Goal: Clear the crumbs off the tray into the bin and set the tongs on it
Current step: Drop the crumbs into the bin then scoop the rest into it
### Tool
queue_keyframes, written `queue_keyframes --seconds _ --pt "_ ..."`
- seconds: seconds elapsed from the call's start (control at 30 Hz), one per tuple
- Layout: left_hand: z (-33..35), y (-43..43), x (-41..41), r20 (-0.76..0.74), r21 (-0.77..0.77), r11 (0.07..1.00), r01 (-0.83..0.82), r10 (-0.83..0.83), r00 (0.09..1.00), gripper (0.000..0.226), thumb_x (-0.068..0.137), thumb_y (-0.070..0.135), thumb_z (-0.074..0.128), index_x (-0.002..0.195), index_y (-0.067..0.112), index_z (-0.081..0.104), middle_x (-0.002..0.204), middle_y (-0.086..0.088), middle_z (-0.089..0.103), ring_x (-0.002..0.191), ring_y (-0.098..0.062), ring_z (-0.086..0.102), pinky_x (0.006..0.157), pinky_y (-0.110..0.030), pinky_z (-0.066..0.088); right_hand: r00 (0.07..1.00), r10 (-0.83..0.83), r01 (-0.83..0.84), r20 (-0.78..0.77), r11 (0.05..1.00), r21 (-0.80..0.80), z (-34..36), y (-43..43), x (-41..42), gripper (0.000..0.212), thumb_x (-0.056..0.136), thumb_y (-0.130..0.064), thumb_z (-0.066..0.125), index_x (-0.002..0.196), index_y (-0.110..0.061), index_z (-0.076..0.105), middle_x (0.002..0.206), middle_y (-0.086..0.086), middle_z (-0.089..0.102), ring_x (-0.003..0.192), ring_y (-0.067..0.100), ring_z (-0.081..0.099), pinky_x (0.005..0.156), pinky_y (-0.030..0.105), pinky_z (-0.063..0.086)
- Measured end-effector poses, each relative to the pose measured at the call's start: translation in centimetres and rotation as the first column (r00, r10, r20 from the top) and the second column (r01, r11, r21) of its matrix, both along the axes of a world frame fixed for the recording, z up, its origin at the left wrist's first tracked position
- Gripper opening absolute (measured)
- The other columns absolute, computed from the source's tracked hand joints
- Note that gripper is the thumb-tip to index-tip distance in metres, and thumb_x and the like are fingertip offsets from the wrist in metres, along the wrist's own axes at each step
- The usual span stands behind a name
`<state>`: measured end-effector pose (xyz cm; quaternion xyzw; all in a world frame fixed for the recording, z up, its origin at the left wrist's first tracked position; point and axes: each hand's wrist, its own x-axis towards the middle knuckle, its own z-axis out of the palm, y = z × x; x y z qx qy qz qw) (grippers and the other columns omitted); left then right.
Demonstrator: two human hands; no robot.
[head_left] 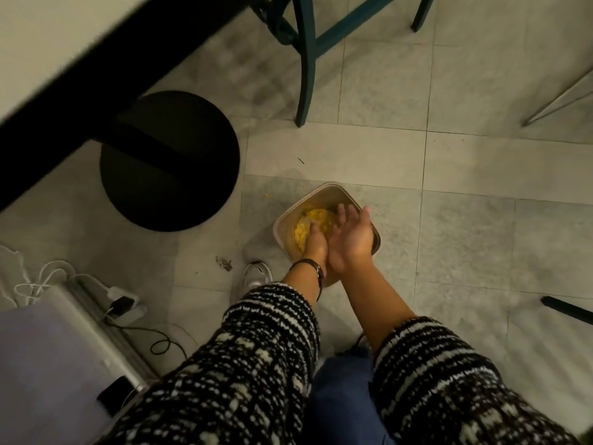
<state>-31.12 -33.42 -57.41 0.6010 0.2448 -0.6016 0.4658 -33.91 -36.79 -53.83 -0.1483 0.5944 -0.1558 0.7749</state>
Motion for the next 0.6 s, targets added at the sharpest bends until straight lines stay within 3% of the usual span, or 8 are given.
queue_keyframes --seconds 0.07,0.13,0.2,0.23,0.37,0.47,0.53,0.6 --pt "2.3 0.9 0.5 0.047 0.034 0.999 -0.035 0.034 0.998 0.065 0.093 0.057 0.017 0.134 0.012 0.042 0.138 -0.005 0.047 0.125 -0.021 0.044 0.111 -0.036 0.029 0.995 -0.068 0.068 0.073 0.998 -0.001 3.4 -0.2 -0.5 0.060 0.100 -0.048 0.017 0.149 -0.014 0.018 0.157 0.005 0.020 0.146 0.021 0.014 0.115 0.039 0.016" --pt "6.1 1.6 1.0 0.118 0.016 0.998 -0.053 0.050 0.992 0.064 0.092 0.057 0.022 0.131 0.012 0.045 0.134 -0.004 0.051 0.121 -0.021 0.048 0.109 -0.038 0.033 0.996 0.075 -0.070 0.050 0.994 -0.082 7.3 0.3 -1.7 0.056 0.101 -0.044 0.020 0.146 -0.012 0.027 0.153 0.003 0.030 0.140 0.019 0.030 0.108 0.032 0.028" --pt "12.4 2.6 1.4 0.169 -0.007 1.000 0.028 -0.027 0.985 0.068 0.087 0.061 0.031 0.133 0.013 0.045 0.135 -0.005 0.051 0.122 -0.024 0.049 0.109 -0.039 0.034 0.960 0.281 -0.276 -0.005 0.942 -0.193 12.4 1.2 -2.9 0.050 0.101 -0.039 0.027 0.140 -0.012 0.040 0.138 0.002 0.049 0.114 0.012 0.054 0.088 0.019 0.044" --pt "15.4 3.3 1.5 0.199 0.002 0.996 0.089 -0.088 0.976 0.068 0.086 0.061 0.034 0.133 0.013 0.046 0.134 -0.004 0.051 0.122 -0.023 0.049 0.108 -0.036 0.034 0.932 0.360 -0.358 -0.039 0.904 -0.233 14.8 1.7 -3.6 0.047 0.101 -0.039 0.029 0.136 -0.013 0.046 0.131 0.002 0.054 0.104 0.008 0.057 0.080 0.016 0.046" --pt "28.9 8.3 0.8 0.414 -0.017 0.974 0.226 -0.199 0.888 0.048 0.094 0.049 0.033 0.127 0.020 0.053 0.128 0.001 0.054 0.124 -0.016 0.047 0.095 -0.027 0.029 0.868 0.488 -0.482 -0.092 0.785 -0.389 25.7 3.8 -6.5 0.044 0.096 -0.048 0.037 0.125 -0.024 0.058 0.132 0.005 0.055 0.112 0.016 0.054 0.085 0.027 0.042" --pt "38.3 12.8 -0.3 0.474 -0.089 0.976 0.198 -0.134 0.870 0.047 0.096 0.049 0.028 0.130 0.024 0.050 0.139 0.002 0.049 0.130 -0.015 0.042 0.109 -0.034 0.023 0.821 0.566 -0.530 -0.068 0.715 -0.456 34.2 5.9 -6.8 0.049 0.089 -0.059 0.041 0.125 -0.028 0.055 0.136 0.002 0.051 0.117 0.014 0.050 0.095 0.030 0.040" --pt "43.0 15.8 -0.6 0.513 -0.146 0.979 0.139 -0.045 0.857 0.048 0.097 0.046 0.026 0.133 0.023 0.048 0.142 0.002 0.046 0.131 -0.012 0.041 0.115 -0.034 0.019 0.752 0.654 -0.581 -0.087 0.594 -0.556 38.7 8.1 -6.4 0.057 0.087 -0.063 0.038 0.131 -0.030 0.051 0.141 -0.003 0.047 0.125 0.011 0.044 0.108 0.033 0.031" --pt "46.3 18.4 0.2 0.555 -0.205 0.976 0.078 0.050 0.831 0.048 0.099 0.041 0.026 0.134 0.017 0.046 0.142 0.001 0.046 0.127 -0.008 0.043 0.109 -0.023 0.023 0.667 0.730 -0.623 -0.149 0.437 -0.648 41.6 10.3 -5.1 0.048 0.095 -0.052 0.035 0.135 -0.028 0.047 0.140 -0.005 0.047 0.124 0.007 0.042 0.105 0.027 0.029"
